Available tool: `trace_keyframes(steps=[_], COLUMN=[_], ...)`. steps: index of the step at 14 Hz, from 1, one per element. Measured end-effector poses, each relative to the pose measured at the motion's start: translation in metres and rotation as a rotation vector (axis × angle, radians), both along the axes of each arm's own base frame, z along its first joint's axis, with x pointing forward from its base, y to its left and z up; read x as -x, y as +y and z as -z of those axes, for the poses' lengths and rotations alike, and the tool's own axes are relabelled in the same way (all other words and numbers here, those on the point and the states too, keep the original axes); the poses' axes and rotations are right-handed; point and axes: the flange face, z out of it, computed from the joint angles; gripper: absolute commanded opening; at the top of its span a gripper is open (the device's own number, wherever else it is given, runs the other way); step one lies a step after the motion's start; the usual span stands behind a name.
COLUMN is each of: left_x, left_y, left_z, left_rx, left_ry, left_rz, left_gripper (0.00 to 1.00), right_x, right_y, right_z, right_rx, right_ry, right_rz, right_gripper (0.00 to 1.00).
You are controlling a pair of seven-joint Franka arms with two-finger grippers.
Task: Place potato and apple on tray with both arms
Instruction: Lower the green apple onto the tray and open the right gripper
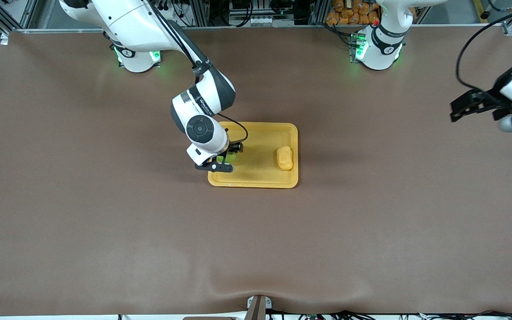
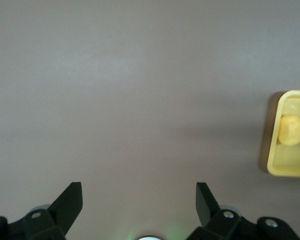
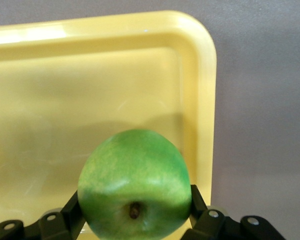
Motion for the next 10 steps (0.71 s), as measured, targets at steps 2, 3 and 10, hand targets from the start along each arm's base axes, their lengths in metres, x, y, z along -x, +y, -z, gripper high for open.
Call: trace_keyframes(steps=[2,3,10], left_x=[0.008,0.012,0.054], left_y=[0.002,-0.002,-0.008], left_z=[-0.004,-0.004,-0.01], left_rx=[-0.002,-0.003,-0.015], left_ry=[0.015,0.021,0.028], left_rz=[0.006,0.012,0.022], left_gripper=[1.0,1.0,1.0], right_x=[0.0,0.001,0.001], right_y=[0.0,0.0,-0.002], right_z=[0.01,0.013,0.018], right_rx=[0.003,0.006,0.012], right_ry=[0.001,0.005,0.012], right_rz=[0.001,0.001,0.003], right_gripper=[0.0,0.0,1.0])
